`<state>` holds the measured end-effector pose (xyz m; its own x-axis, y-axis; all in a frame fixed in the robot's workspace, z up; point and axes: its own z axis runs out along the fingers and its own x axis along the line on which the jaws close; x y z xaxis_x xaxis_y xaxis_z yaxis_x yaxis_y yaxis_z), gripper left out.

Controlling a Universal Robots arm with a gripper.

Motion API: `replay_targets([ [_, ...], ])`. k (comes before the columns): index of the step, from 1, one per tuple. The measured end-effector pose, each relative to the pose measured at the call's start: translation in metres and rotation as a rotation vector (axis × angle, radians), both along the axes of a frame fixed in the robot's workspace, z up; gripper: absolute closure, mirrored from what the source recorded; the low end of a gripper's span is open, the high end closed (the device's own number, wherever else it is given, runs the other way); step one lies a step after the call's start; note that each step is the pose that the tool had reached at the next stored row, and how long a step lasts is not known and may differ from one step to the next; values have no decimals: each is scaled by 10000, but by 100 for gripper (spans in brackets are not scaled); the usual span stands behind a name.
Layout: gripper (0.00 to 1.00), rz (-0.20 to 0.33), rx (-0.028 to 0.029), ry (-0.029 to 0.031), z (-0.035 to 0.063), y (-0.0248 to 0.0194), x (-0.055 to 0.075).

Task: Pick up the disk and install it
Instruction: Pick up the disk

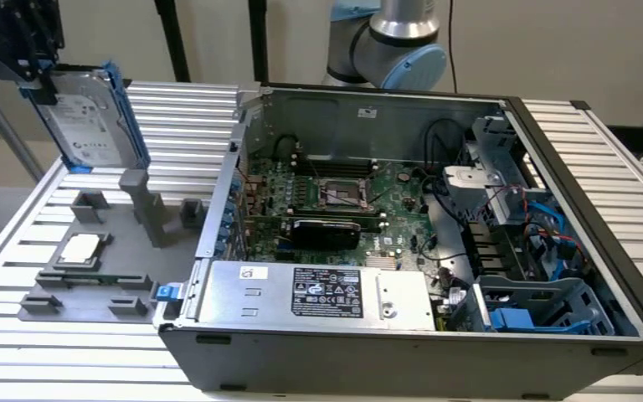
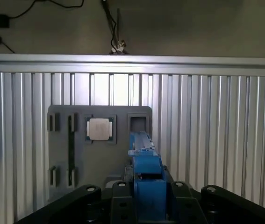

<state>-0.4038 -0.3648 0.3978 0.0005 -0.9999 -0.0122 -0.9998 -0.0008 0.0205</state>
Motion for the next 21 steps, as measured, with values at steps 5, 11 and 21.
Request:
replay_targets([
  [5, 100, 0, 4, 2, 228, -41, 221],
  [11, 100, 0, 5, 19, 497, -120, 490],
  [21, 100, 0, 4, 37, 909, -277, 947],
])
